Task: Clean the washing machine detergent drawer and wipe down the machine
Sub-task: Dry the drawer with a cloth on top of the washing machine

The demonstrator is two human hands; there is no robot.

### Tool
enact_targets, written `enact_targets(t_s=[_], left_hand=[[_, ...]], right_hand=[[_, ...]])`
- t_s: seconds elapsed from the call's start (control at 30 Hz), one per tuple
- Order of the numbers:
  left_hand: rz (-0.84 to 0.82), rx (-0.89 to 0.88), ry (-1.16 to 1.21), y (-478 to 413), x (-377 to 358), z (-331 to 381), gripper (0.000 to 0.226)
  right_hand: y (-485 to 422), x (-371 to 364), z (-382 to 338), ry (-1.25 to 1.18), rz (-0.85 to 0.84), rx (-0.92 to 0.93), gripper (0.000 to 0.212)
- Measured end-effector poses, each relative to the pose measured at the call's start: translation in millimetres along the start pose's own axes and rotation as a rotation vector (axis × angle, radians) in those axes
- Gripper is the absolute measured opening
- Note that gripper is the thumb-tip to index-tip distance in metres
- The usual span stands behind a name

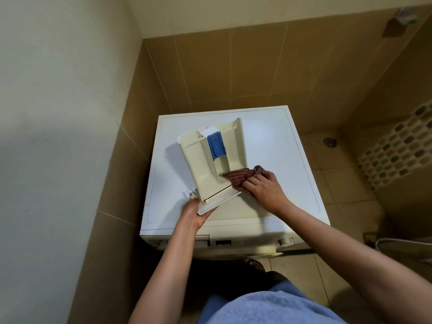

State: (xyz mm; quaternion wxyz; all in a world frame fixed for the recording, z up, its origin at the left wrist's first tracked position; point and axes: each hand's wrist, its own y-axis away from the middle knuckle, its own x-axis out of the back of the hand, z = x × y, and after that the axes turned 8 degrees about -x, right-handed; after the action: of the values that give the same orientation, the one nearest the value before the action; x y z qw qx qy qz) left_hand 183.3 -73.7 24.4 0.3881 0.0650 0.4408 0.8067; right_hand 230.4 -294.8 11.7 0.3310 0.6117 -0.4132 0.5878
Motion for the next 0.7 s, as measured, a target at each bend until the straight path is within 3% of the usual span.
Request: enact_targets(t_s=[0.1,0.2,0.37,0.53,0.63,0.7], left_hand=[[-0.059,-0.017,0.025,0,-2,13,0.023],[-0.092,-0.025,0.102,3,-3,25,0.025],[-0.213,-0.062,0.173,6,-1,24,0.092],[-0.291,-0.247,-0.087,28,-26,16,0.135],[-0.238,-0.301,-0.161,34,-42,24,0.126],[-0.171,-0.317,-0.161,33,-48,30,0.083]], right_hand=[[-7,-3,0,-0.034,0.032,0.037,0.015],[-10,-3,-7,-0.104,0.135,0.057,0.021],[-17,11,-29,-0.208,0.220,0.024,0.020],[-21,24,-59,-0.392,0.176,-0.044,0.023],[-23,40,-80,-0.532,0.183,-0.058,0.021],[-23,48,-89,-0.656,0.188,-0.073,0.019]])
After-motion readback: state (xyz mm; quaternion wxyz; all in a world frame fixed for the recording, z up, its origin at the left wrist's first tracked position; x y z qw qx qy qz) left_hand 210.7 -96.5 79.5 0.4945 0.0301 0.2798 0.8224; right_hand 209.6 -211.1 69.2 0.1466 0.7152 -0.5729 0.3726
